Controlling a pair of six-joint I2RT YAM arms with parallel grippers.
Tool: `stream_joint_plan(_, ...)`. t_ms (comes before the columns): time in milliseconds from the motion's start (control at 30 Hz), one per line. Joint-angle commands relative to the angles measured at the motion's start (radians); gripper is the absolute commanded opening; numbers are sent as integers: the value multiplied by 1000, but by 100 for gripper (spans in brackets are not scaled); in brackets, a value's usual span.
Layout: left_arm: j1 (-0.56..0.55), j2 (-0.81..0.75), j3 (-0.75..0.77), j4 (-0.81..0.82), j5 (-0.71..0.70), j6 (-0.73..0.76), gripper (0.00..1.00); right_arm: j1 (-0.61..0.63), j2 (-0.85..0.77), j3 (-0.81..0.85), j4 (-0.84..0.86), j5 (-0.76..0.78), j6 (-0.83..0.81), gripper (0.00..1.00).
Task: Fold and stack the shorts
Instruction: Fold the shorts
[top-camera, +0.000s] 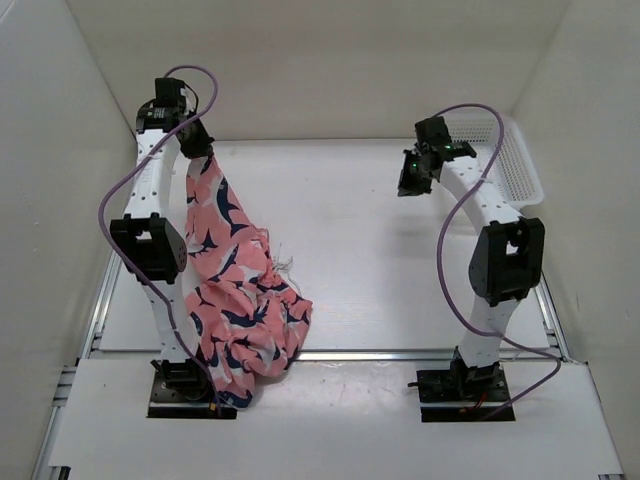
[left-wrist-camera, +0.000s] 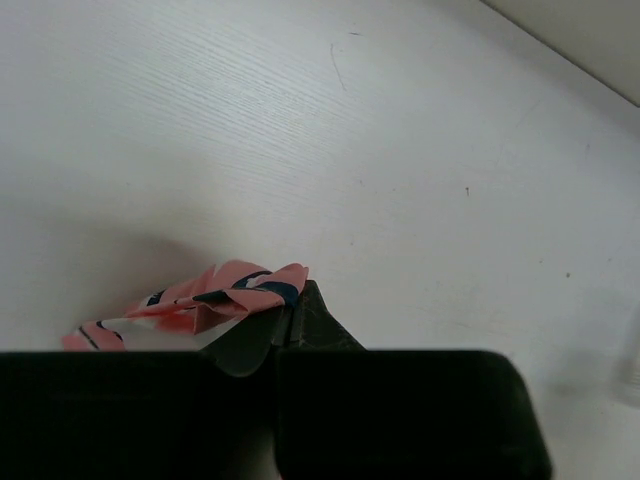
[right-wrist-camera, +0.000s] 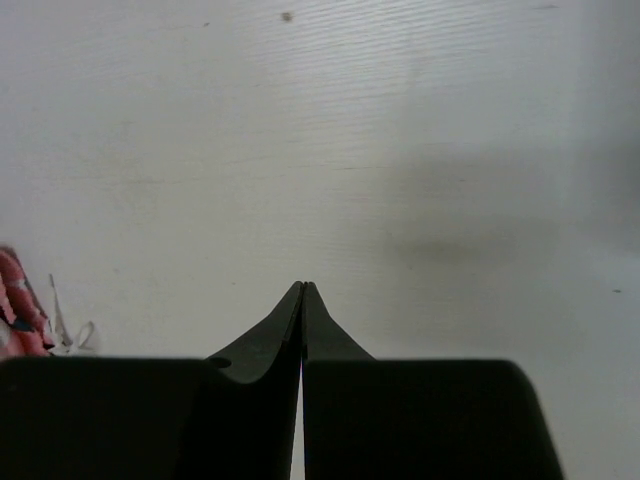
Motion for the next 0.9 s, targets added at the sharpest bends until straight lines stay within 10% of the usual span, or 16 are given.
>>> stream_joint_plan(0,11,-145,32,23,-3,25,10,75,20,64,50,-53,-12,0)
stream_joint_plan(167,32,-217,-20,23,-16,34,10,178,66,32,99,-168,6,2)
stream_joint_plan(600,60,-500,-196,-55,-54,43,10,450,419,361,108,-182,-6,69)
stream_joint_plan(867,69,-532,-229,-65,-34,52,10,528,649,657,73,-177,-35,73)
